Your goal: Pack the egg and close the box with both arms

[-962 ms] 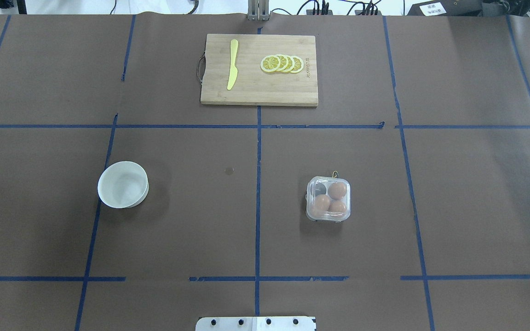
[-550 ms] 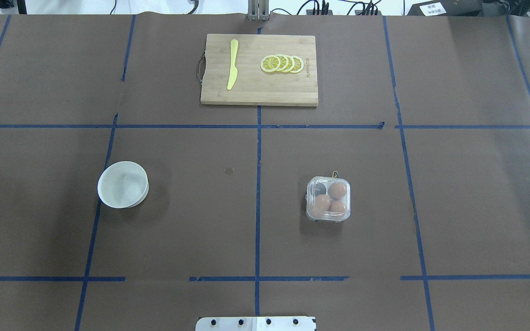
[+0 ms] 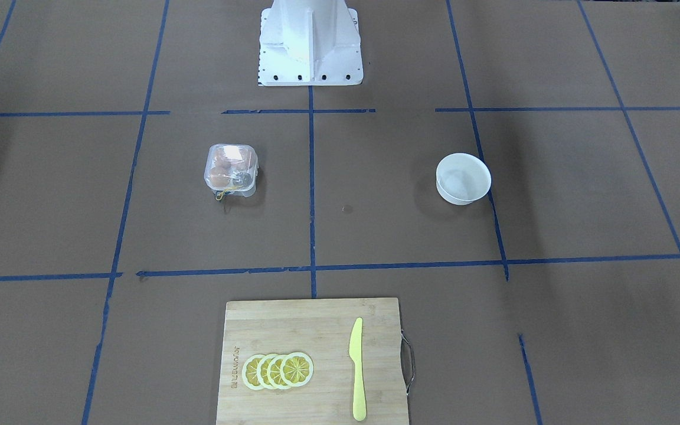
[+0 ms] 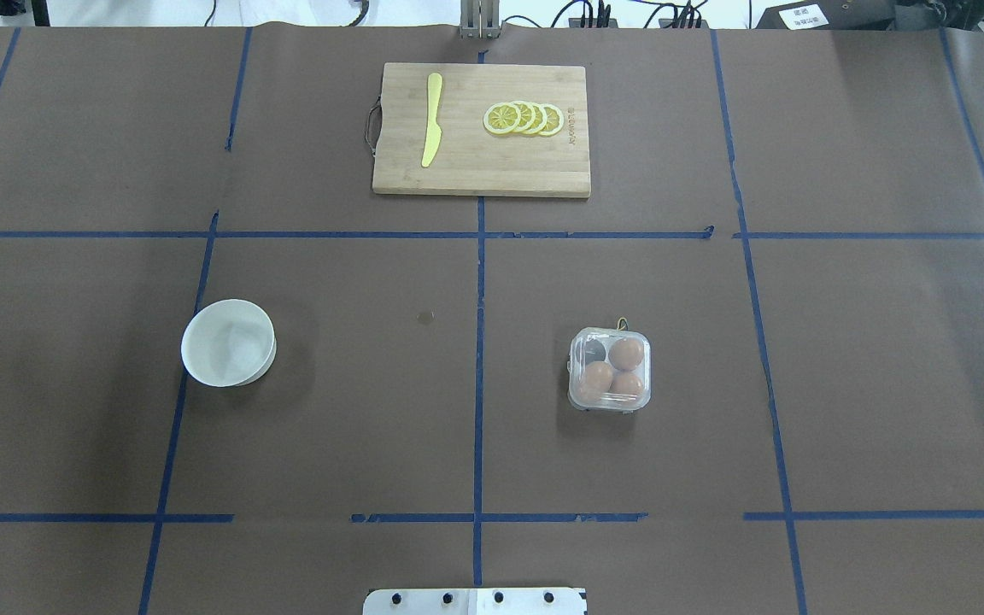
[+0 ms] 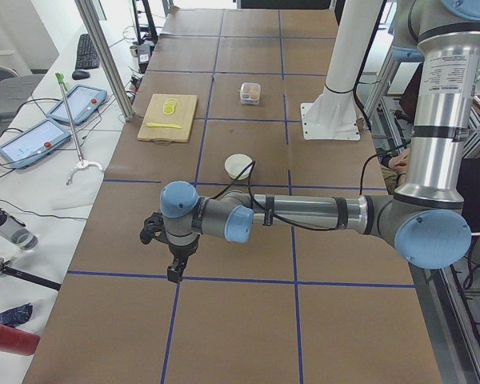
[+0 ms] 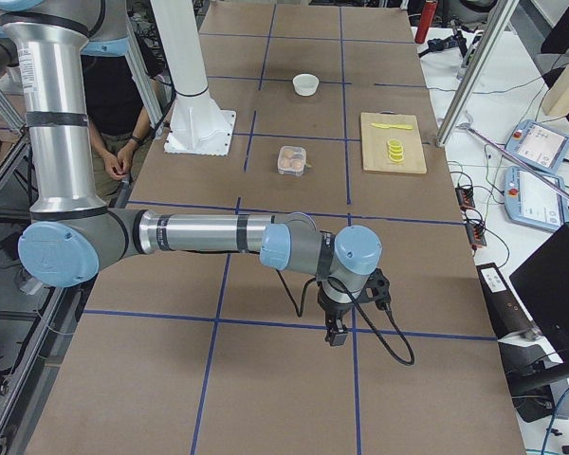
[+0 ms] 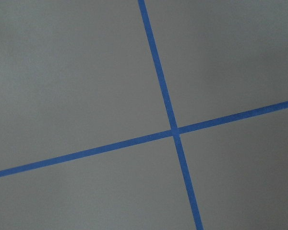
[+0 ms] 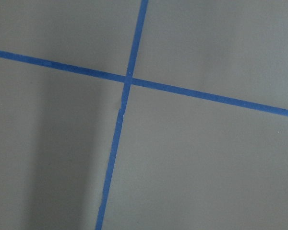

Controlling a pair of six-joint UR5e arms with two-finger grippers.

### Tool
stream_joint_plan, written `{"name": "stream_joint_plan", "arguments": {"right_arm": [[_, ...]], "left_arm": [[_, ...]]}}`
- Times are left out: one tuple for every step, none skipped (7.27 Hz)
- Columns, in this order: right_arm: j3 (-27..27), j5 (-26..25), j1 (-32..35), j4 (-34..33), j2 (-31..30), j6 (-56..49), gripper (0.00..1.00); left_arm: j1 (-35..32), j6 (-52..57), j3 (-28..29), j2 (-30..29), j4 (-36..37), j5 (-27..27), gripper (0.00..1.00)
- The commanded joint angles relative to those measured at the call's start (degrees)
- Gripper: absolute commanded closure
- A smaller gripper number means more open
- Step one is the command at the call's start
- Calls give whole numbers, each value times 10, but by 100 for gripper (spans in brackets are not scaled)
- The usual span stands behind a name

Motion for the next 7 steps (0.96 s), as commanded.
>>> {"name": "stream_joint_plan", "arguments": {"right_arm": [[1, -1, 2, 5, -14, 47, 0], [4, -1, 2, 5, -14, 54, 0], [4, -1, 2, 5, -14, 55, 0], [7, 1, 2, 5, -13, 55, 0], [5, 1, 2, 5, -9, 57, 0], [7, 2, 2, 5, -7, 89, 0], [3, 2, 2, 27, -8, 112, 0]], "left_arm": [[0, -2, 1, 8, 5, 0, 0], [0, -29, 2, 9, 4, -1, 0], [0, -88, 1, 8, -2, -1, 0], [0, -123, 1, 4, -2, -1, 0], [0, -139, -1, 3, -2, -2, 0], [0, -140, 0, 3, -2, -3, 0], [0, -140, -1, 3, -2, -4, 0]]}}
